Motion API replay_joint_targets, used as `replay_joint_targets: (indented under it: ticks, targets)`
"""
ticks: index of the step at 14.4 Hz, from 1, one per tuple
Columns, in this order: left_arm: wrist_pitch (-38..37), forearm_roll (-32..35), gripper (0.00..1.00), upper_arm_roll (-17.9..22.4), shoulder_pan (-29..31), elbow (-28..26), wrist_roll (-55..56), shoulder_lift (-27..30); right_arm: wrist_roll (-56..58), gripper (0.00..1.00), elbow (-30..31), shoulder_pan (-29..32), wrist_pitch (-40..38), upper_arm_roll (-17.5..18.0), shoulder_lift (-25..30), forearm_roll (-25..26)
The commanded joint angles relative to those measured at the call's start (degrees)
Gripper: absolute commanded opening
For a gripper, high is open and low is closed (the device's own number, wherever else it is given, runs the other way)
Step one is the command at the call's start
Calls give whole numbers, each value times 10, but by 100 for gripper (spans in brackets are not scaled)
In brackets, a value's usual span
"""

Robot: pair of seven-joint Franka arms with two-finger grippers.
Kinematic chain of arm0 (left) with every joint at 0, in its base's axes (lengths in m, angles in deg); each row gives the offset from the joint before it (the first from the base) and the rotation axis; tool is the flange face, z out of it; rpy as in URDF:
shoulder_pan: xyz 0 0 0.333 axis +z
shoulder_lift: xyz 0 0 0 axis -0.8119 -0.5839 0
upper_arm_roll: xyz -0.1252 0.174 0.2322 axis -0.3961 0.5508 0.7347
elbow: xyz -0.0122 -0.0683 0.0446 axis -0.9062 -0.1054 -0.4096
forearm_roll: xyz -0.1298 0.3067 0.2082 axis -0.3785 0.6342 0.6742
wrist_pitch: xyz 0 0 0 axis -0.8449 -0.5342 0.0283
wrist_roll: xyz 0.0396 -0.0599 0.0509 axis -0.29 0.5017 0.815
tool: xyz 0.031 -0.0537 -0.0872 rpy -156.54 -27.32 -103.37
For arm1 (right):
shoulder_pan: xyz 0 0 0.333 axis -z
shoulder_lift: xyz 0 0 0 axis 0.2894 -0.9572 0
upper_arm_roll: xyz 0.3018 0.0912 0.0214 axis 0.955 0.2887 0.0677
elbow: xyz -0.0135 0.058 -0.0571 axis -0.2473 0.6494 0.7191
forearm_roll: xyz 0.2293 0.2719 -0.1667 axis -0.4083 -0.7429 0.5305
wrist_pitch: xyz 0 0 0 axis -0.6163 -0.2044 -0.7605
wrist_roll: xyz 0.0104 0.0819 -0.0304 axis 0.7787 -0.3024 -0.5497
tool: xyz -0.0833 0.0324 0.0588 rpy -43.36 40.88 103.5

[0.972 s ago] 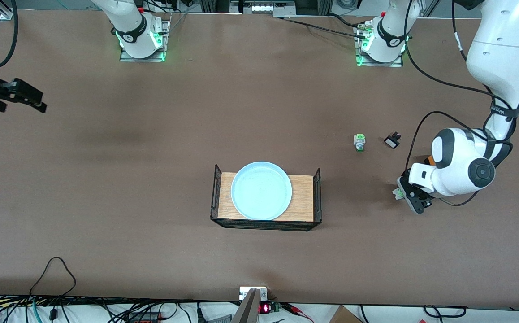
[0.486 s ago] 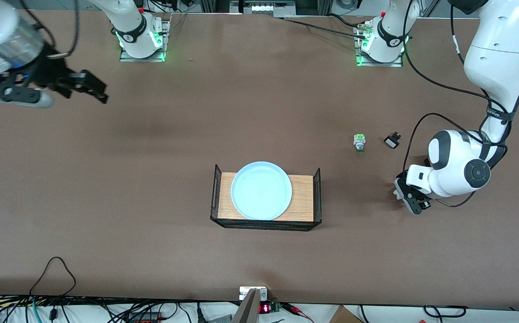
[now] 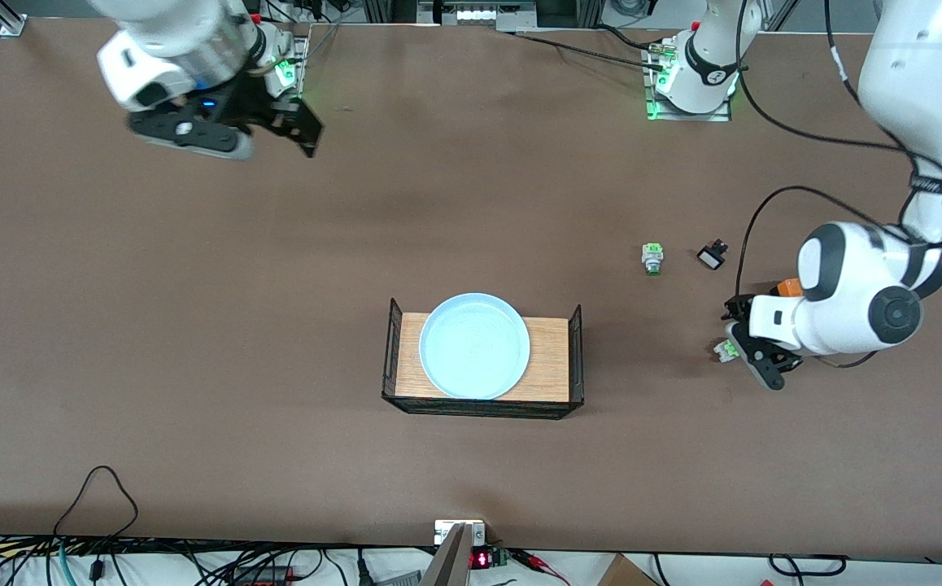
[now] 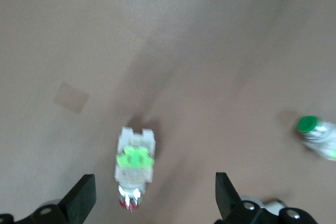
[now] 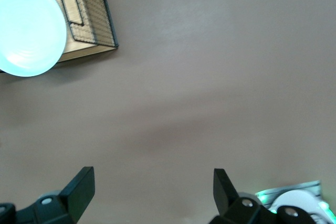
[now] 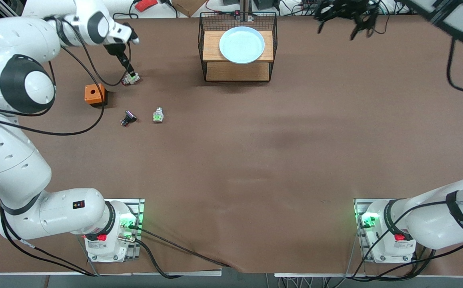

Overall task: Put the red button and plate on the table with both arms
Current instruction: 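Set the button by the orange box while the right gripper approaches the plate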

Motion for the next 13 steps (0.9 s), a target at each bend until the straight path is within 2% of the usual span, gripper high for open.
replay_joint_targets:
  ticks: [1,3,6,9,11,12,13]
  targets:
    - [-102,-10,100,-2,-3,22,92,46,-85,100,-7,-18,49,-4,-35,-20]
    - [-202,-10,100,-19,-3,74,176,57,-171,100,-7,-24,98,-4,-66,-60]
    - [-324,-10,100,-33,-3,148,280,70,-258,100,-28,-39,173,-4,-123,-64]
    - [-414,-9,100,-59,-3,207,450,90,-333,100,-74,-53,185,-4,-182,-59]
    - [-418,-7,100,-53,-19,201,525,136,-368,100,-93,-54,219,-4,-212,-61]
    - [-417,-10,100,-37,-30,196,537,155,-378,100,-94,-55,244,-4,-222,-61]
    - [-410,-10,100,3,-48,189,538,181,-382,100,-94,-57,265,-4,-232,-61]
